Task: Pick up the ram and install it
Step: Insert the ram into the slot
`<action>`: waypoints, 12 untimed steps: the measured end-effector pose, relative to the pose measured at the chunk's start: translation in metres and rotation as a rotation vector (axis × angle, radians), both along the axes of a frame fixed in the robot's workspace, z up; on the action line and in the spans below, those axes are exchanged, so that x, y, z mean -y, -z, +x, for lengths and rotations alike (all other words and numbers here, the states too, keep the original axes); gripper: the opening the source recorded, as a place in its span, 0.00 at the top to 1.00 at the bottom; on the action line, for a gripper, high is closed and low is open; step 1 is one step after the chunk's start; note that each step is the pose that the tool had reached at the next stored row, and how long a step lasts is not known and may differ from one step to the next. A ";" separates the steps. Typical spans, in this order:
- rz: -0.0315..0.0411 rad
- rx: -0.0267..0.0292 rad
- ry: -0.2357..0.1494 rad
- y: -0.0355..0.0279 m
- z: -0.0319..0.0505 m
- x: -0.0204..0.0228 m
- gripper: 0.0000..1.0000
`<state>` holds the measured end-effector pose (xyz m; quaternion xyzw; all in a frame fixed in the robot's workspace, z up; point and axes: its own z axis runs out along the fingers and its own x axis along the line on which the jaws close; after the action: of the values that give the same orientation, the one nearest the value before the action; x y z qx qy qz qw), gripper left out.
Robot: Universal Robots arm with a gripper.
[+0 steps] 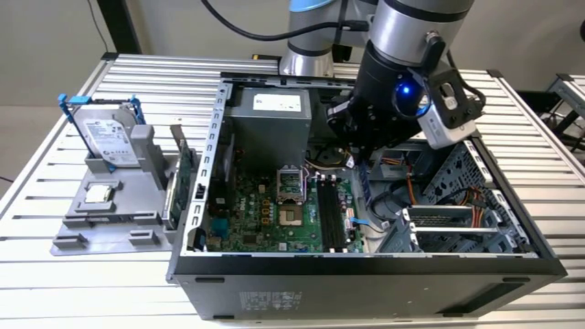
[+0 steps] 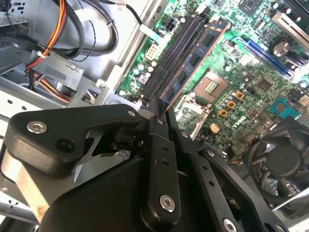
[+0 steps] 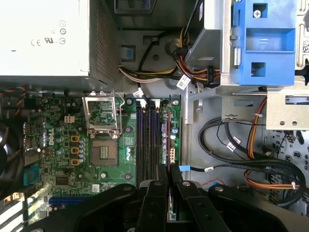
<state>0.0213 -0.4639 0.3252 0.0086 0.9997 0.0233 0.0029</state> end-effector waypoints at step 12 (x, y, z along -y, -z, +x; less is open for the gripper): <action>-0.0003 -0.0004 0.000 0.0092 0.0000 0.0000 1.00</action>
<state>0.0213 -0.4639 0.3160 0.0087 0.9997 0.0231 0.0027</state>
